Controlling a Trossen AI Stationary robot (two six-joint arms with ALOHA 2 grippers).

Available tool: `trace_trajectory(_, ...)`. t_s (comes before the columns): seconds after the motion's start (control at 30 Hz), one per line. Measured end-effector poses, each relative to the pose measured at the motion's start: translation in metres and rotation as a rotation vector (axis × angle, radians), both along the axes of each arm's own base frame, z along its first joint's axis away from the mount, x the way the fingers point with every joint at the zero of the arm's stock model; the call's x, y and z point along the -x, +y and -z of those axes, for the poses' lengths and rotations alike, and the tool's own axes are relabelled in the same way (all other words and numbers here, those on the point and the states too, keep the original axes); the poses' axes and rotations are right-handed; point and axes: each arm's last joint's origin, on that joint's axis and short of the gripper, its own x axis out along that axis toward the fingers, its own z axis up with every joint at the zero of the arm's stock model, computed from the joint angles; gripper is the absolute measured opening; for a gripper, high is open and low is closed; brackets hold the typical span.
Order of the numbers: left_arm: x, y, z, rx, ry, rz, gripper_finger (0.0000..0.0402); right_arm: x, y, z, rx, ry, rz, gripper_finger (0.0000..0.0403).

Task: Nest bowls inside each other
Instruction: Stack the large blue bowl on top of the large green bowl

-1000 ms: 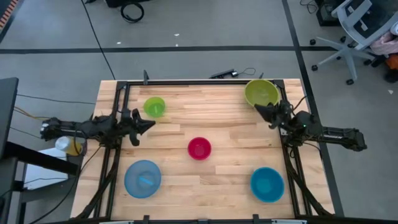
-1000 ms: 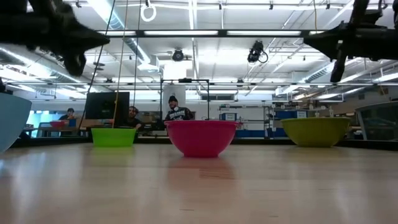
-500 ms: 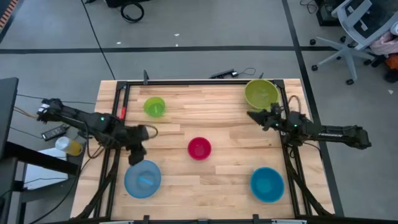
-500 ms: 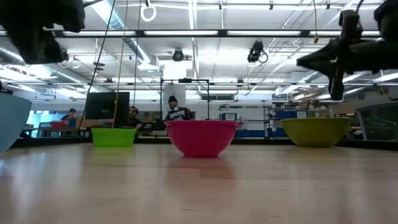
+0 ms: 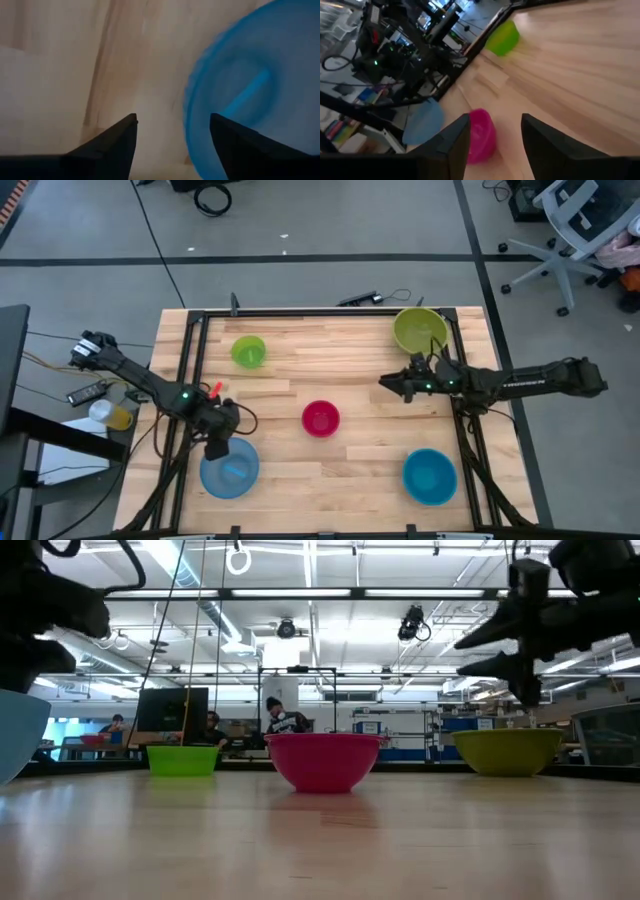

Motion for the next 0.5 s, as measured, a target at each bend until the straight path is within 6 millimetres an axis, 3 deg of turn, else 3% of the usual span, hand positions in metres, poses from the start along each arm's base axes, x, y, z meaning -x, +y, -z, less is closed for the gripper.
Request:
trace_trajectory(0.17,-0.005,-0.002,0.01,0.039,-0.063,-0.016,0.0196,-0.022,-0.001,-0.018,0.031,0.028,0.02,0.0178)
trace_trajectory(0.43,0.001,0.001,0.022,0.016,-0.025,-0.005,0.0023,-0.061,-0.005,-0.035,0.045,0.163,0.047,0.0161)
trace_trajectory(0.5,0.0,0.002,0.021,0.021,-0.03,-0.011,0.0011,-0.071,-0.005,-0.039,0.058,0.235,0.042,0.016)
